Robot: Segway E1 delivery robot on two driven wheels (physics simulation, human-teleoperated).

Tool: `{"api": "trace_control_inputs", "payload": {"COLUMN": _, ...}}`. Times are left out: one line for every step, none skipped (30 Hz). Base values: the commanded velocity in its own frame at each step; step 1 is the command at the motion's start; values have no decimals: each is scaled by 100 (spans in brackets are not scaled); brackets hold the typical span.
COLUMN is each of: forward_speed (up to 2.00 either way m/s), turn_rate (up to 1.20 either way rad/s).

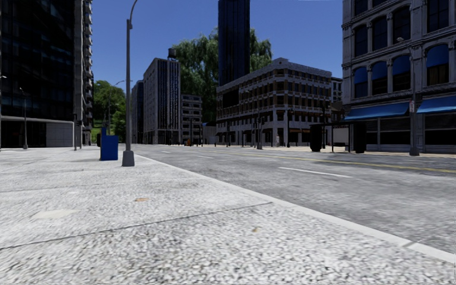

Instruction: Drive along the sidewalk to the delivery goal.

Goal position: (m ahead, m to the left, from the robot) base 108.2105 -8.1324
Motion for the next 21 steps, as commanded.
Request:
{"api": "trace_control_inputs", "payload": {"forward_speed": 195, "turn_rate": 0}}
{"api": "trace_control_inputs", "payload": {"forward_speed": 195, "turn_rate": 63}}
{"api": "trace_control_inputs", "payload": {"forward_speed": 195, "turn_rate": 63}}
{"api": "trace_control_inputs", "payload": {"forward_speed": 195, "turn_rate": 120}}
{"api": "trace_control_inputs", "payload": {"forward_speed": 195, "turn_rate": 120}}
{"api": "trace_control_inputs", "payload": {"forward_speed": 195, "turn_rate": 120}}
{"api": "trace_control_inputs", "payload": {"forward_speed": 195, "turn_rate": 120}}
{"api": "trace_control_inputs", "payload": {"forward_speed": 196, "turn_rate": 120}}
{"api": "trace_control_inputs", "payload": {"forward_speed": 196, "turn_rate": 120}}
{"api": "trace_control_inputs", "payload": {"forward_speed": 196, "turn_rate": 120}}
{"api": "trace_control_inputs", "payload": {"forward_speed": 197, "turn_rate": 120}}
{"api": "trace_control_inputs", "payload": {"forward_speed": 197, "turn_rate": 120}}
{"api": "trace_control_inputs", "payload": {"forward_speed": 197, "turn_rate": 120}}
{"api": "trace_control_inputs", "payload": {"forward_speed": 198, "turn_rate": 120}}
{"api": "trace_control_inputs", "payload": {"forward_speed": 198, "turn_rate": 120}}
{"api": "trace_control_inputs", "payload": {"forward_speed": 198, "turn_rate": 120}}
{"api": "trace_control_inputs", "payload": {"forward_speed": 198, "turn_rate": 70}}
{"api": "trace_control_inputs", "payload": {"forward_speed": 198, "turn_rate": 70}}
{"api": "trace_control_inputs", "payload": {"forward_speed": 200, "turn_rate": 0}}
{"api": "trace_control_inputs", "payload": {"forward_speed": 200, "turn_rate": 0}}
{"api": "trace_control_inputs", "payload": {"forward_speed": 200, "turn_rate": 0}}
